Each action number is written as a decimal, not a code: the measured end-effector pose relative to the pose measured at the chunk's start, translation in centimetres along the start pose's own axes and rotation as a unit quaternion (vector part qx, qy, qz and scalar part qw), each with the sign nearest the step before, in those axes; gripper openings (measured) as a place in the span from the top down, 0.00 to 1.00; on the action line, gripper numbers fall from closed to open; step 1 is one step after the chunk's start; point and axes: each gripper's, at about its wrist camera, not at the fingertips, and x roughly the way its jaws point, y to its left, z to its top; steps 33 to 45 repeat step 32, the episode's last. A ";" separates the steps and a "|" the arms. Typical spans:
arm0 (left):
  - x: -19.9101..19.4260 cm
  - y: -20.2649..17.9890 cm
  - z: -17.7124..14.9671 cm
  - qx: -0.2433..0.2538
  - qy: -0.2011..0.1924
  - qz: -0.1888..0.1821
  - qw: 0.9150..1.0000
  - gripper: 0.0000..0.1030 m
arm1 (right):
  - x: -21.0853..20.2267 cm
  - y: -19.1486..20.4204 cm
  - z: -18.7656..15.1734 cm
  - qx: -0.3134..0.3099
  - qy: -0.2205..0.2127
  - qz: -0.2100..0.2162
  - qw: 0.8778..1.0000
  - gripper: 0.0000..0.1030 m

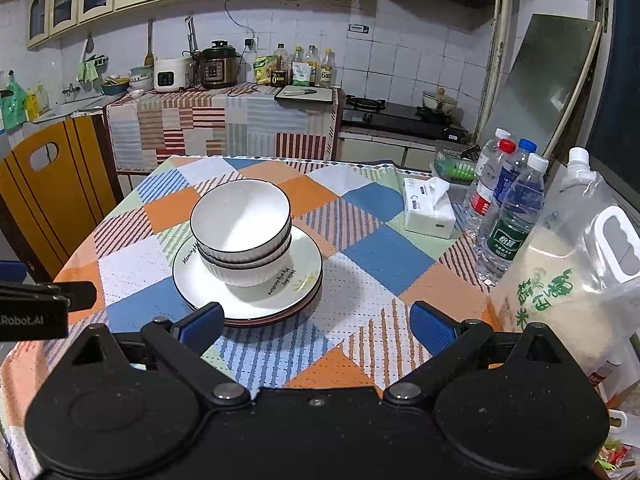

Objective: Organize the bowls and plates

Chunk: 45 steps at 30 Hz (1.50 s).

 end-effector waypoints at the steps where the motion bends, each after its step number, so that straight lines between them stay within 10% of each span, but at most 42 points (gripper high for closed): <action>1: 0.0 0.1 0.0 0.001 0.002 -0.002 1.000 0.14 | 0.0 0.0 0.0 0.000 0.001 0.000 1.000 0.02; 45: 0.0 0.3 -0.3 -0.001 -0.003 0.017 1.000 0.02 | 0.2 0.3 -0.5 -0.004 0.013 -0.005 1.000 0.02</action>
